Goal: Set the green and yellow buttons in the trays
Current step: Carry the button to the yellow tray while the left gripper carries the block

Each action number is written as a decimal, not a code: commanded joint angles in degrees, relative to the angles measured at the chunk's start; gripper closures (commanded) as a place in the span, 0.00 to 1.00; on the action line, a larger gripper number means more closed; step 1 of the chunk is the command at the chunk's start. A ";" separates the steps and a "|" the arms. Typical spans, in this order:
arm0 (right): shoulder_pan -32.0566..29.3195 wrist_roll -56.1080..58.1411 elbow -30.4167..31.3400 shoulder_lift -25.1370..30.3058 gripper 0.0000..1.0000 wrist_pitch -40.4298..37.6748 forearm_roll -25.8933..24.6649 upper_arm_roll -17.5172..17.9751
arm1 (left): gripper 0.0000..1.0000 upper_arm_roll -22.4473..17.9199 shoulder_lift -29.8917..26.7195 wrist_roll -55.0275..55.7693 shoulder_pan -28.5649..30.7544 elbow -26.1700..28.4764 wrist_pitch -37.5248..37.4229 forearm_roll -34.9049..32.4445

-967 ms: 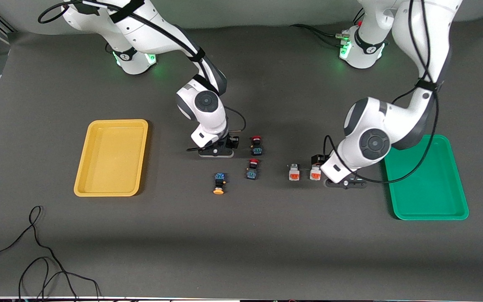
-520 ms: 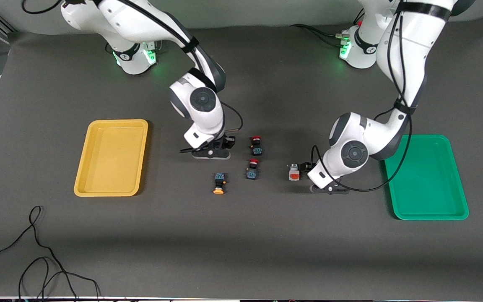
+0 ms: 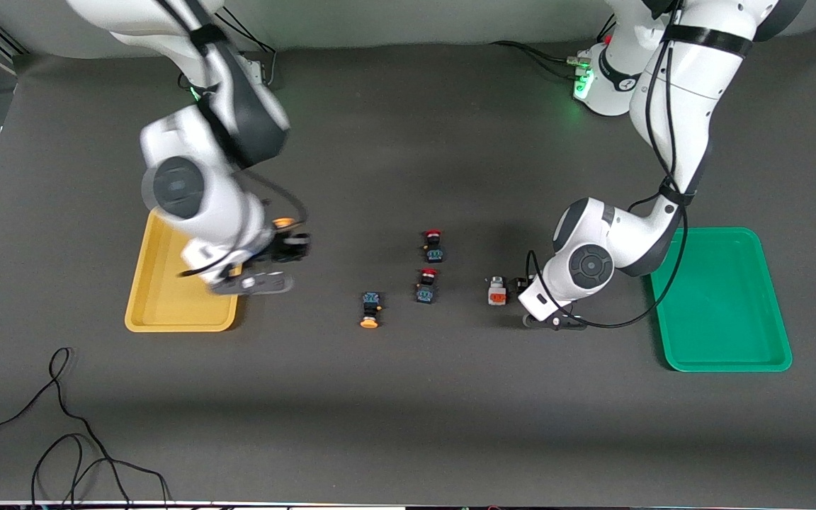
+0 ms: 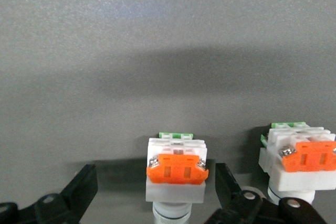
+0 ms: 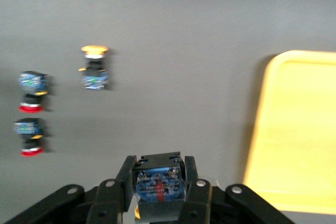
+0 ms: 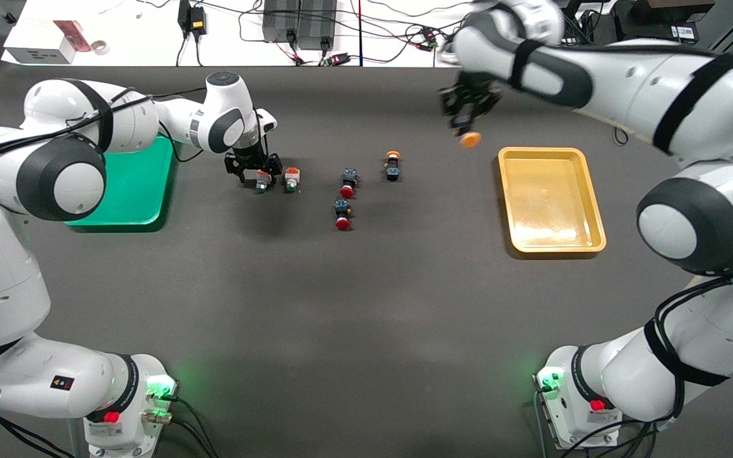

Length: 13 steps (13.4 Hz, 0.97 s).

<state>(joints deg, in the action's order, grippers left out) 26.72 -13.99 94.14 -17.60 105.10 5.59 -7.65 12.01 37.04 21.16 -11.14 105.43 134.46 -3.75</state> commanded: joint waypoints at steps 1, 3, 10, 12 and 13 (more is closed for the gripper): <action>0.17 15.34 2.53 2.57 1.00 -1.13 1.09 -9.18 | 0.00 -0.41 0.05 2.13 -0.63 0.04 0.28 -0.82; 0.17 25.19 3.42 2.40 1.00 -0.78 1.18 -16.14 | 0.14 -0.41 0.32 1.95 -0.64 -0.05 0.28 -0.91; -3.07 45.51 23.97 -2.85 1.00 27.41 8.35 -26.10 | 1.00 -0.41 -0.99 2.04 -0.46 -0.31 -0.95 -0.91; -3.51 50.79 23.29 -9.09 1.00 28.93 16.52 -26.10 | 1.00 -0.41 -3.18 2.22 -0.28 -0.32 -2.17 -0.91; -3.95 52.64 23.28 -11.11 1.00 29.98 19.17 -26.10 | 1.00 -0.32 -5.46 2.30 -0.20 -0.58 -5.57 -0.82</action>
<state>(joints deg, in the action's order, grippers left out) 22.78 34.53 118.92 -24.14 133.35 19.33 -33.52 11.96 35.94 21.81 -11.08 104.83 133.64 -3.85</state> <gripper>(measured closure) 0.590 0.581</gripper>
